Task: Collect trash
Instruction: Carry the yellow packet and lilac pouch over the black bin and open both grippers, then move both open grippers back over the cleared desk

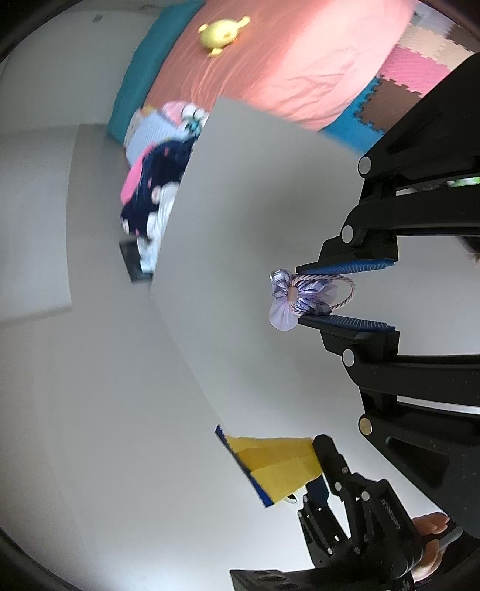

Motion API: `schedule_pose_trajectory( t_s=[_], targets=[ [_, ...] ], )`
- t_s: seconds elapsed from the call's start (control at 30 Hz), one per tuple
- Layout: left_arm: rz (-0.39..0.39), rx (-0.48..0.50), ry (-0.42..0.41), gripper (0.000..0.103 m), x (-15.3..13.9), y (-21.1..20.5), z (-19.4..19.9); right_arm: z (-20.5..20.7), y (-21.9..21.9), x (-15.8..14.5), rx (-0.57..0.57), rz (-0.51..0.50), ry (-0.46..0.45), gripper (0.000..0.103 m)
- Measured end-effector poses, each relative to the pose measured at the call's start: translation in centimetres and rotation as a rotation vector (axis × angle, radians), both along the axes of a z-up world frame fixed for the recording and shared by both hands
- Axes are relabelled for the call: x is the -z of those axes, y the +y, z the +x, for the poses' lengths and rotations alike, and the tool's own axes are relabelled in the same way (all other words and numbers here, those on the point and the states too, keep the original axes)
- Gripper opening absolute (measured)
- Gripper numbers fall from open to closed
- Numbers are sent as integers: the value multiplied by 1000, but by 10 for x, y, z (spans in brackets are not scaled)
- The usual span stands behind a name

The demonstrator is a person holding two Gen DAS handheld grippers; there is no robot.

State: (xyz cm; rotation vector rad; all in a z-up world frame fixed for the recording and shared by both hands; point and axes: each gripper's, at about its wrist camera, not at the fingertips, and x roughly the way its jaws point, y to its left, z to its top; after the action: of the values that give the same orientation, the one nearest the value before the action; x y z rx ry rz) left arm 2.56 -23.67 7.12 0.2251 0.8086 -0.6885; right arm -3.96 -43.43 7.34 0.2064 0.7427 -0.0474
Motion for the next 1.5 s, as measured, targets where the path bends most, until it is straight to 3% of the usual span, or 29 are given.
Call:
schedule_pose_trajectory(
  t_s=[0.3,0.5,0.73,0.97,1.03,1.07,1.1,1.13,1.2,1.5],
  targets=[
    [17,137,30,31,13,-88,-60,-103,-75,8,166,23,-22,22],
    [90,227,42,31,36,-145,-105,-163,-116,20,276,33,-28,23],
    [134,344,62,31,61,-189,-158,-218,-145,37,364,43,-17,23],
    [178,412,98,31,82,-217,-186,-255,-166,57,436,65,10,23],
    [179,436,121,34,87,-226,-195,-260,-170,64,452,75,32,30],
    [185,446,132,62,90,-230,-202,-264,-174,68,477,82,46,54],
    [190,447,132,95,92,-234,-206,-267,-177,70,490,94,45,94],
    [186,434,98,97,94,-236,-210,-270,-180,72,505,105,35,99],
    [204,423,55,97,98,-239,-217,-272,-184,76,528,83,49,101],
    [222,409,74,97,106,-242,-208,-274,-192,84,554,53,82,101]
  ],
)
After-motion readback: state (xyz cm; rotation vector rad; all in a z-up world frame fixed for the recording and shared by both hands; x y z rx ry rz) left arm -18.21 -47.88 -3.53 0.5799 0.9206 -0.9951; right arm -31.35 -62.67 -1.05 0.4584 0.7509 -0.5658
